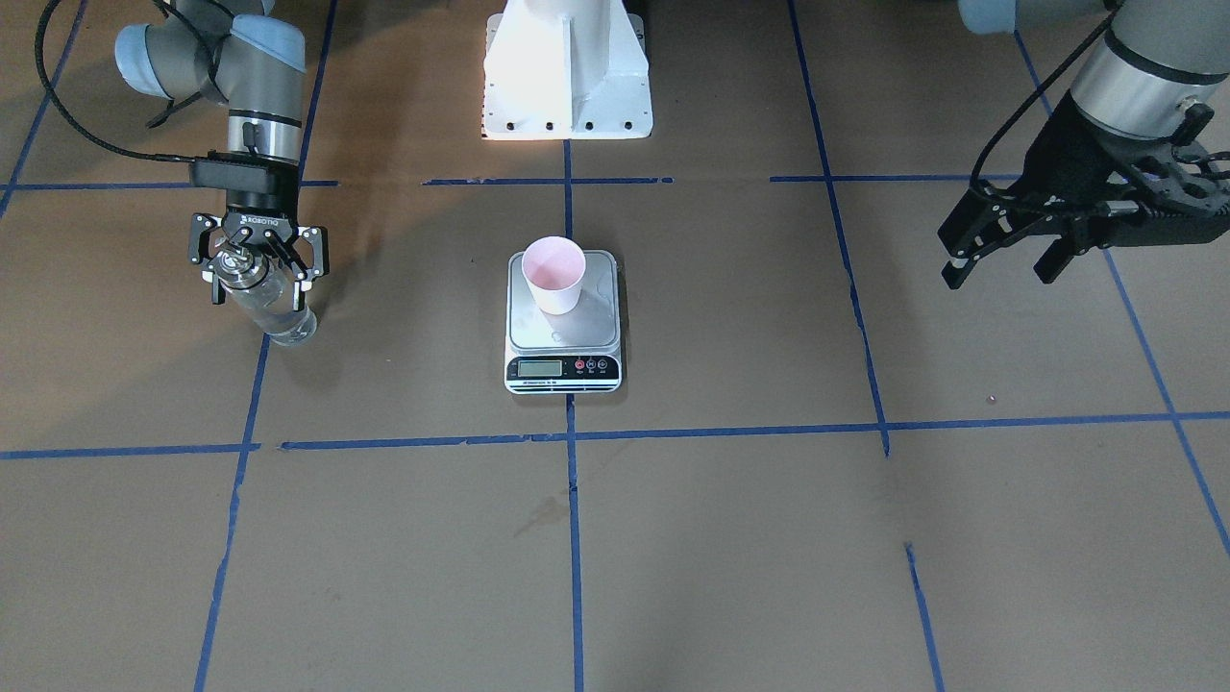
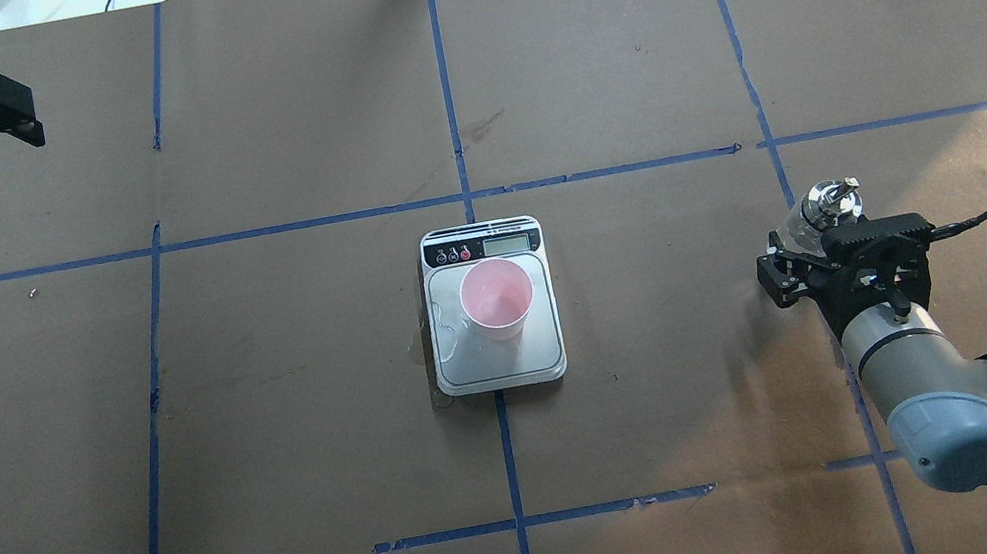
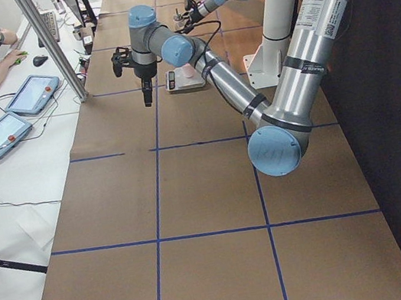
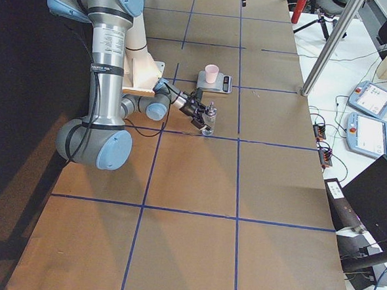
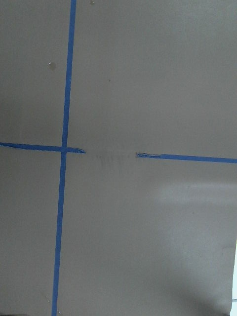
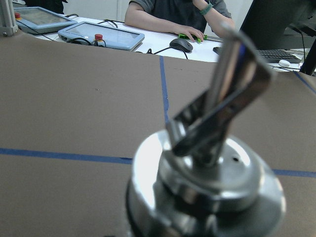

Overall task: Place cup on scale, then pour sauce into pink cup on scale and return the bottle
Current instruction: 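Grasp the glass sauce bottle with the right gripper, then lift the bottle with the right gripper and move it over the cup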

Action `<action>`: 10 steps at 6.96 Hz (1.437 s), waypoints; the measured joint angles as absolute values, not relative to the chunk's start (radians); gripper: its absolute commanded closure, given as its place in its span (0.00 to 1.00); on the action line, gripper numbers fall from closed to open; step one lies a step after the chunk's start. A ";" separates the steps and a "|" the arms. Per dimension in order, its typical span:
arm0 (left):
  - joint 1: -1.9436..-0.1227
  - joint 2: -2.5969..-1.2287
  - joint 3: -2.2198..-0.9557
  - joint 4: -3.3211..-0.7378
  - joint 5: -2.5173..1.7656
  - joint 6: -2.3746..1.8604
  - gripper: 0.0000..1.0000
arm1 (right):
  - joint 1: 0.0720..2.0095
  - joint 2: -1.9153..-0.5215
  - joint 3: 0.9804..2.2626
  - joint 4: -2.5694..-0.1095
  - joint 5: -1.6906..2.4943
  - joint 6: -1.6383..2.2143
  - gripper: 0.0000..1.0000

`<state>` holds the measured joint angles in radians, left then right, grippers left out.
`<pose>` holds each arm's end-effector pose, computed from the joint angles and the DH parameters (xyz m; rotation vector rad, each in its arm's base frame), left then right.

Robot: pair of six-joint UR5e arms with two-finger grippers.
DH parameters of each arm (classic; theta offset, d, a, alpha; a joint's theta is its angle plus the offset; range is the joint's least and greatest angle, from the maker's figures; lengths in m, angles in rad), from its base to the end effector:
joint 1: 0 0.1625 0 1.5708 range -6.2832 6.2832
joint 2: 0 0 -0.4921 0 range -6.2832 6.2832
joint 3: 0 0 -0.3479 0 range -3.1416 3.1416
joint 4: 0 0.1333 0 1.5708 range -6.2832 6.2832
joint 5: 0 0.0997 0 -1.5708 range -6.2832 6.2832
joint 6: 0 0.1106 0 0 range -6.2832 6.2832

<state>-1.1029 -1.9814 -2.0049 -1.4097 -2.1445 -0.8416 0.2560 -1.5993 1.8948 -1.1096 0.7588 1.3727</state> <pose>0.1887 -0.5359 0.3626 0.1914 0.8411 -0.1542 -0.3750 -0.3189 0.5400 0.9144 -0.5226 0.3593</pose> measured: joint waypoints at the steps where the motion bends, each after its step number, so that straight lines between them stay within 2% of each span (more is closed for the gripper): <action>1: -1.103 -1.983 -2.005 -1.409 -2.145 -0.842 0.00 | 0.267 -1.571 1.882 -1.108 0.764 1.360 1.00; 6: -1.105 -1.986 -2.006 -1.408 -2.149 -0.843 0.00 | 0.328 -1.466 1.962 -1.145 0.840 1.017 1.00; 9: -1.141 -1.952 -2.010 -1.409 -2.148 -0.730 0.00 | 0.339 -1.248 2.062 -1.550 0.842 0.886 1.00; 10: -1.173 -1.909 -2.001 -1.412 -2.148 -0.587 0.00 | 0.338 -1.209 2.071 -1.602 0.832 0.850 1.00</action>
<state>-1.1731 -1.9093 -2.0008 -1.4121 -2.1475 -0.5867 0.3376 -1.2087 2.0712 -1.6016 0.8323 0.8503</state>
